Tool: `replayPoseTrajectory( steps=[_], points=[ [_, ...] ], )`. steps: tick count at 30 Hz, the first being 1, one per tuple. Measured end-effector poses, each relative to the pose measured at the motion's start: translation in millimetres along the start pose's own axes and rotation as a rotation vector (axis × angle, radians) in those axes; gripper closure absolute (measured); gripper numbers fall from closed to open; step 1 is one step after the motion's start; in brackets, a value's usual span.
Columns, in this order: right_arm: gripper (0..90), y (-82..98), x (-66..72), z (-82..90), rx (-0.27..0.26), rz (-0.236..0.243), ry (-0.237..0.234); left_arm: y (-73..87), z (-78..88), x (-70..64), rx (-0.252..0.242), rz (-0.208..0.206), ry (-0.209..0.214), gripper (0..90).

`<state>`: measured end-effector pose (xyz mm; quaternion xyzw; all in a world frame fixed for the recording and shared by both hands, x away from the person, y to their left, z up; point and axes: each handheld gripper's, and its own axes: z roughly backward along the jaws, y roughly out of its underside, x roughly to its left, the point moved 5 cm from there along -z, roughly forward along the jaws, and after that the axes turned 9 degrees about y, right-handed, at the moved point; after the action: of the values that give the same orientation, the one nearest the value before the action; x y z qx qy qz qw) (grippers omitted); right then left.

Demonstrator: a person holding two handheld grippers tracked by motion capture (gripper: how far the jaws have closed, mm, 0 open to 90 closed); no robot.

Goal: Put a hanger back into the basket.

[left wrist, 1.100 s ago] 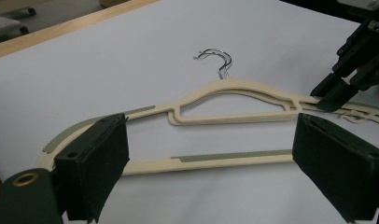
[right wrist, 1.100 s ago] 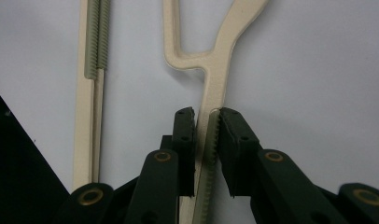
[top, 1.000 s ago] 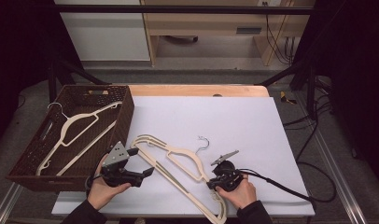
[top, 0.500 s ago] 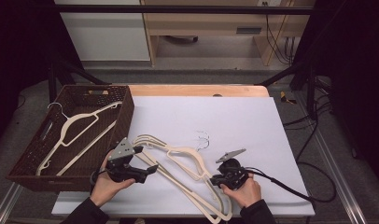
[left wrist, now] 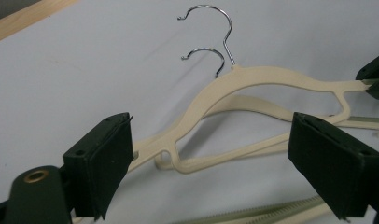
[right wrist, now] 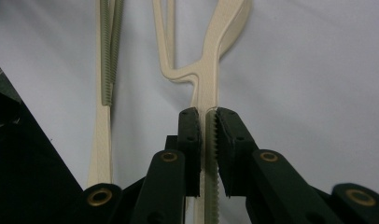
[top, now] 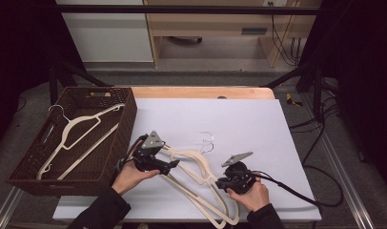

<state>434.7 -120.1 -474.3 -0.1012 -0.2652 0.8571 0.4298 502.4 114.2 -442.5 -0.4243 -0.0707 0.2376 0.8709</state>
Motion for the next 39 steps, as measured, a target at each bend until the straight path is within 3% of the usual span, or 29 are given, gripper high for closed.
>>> replayPoseTrajectory(
  steps=[6,14,19,29,39],
  points=[
    [80.5,0.0,0.7,1.6,0.001,0.006,0.0,-4.4,-28.1,5.1,0.084,-0.042,-0.02,17.7],
    [80.5,-0.2,0.4,3.0,-0.003,0.013,0.002,0.3,-49.1,11.5,0.144,-0.079,-0.007,28.9],
    [80.5,-0.2,0.5,2.6,-0.006,0.025,-0.002,3.2,-57.5,15.6,0.151,-0.086,-0.006,39.3],
    [80.5,0.1,1.4,2.0,0.0,0.024,-0.002,5.9,-63.9,15.5,0.167,-0.125,-0.002,60.6],
    [80.1,0.9,1.2,2.4,-0.002,0.051,-0.02,6.9,-58.0,10.7,0.201,-0.192,-0.016,65.7]
  ],
)
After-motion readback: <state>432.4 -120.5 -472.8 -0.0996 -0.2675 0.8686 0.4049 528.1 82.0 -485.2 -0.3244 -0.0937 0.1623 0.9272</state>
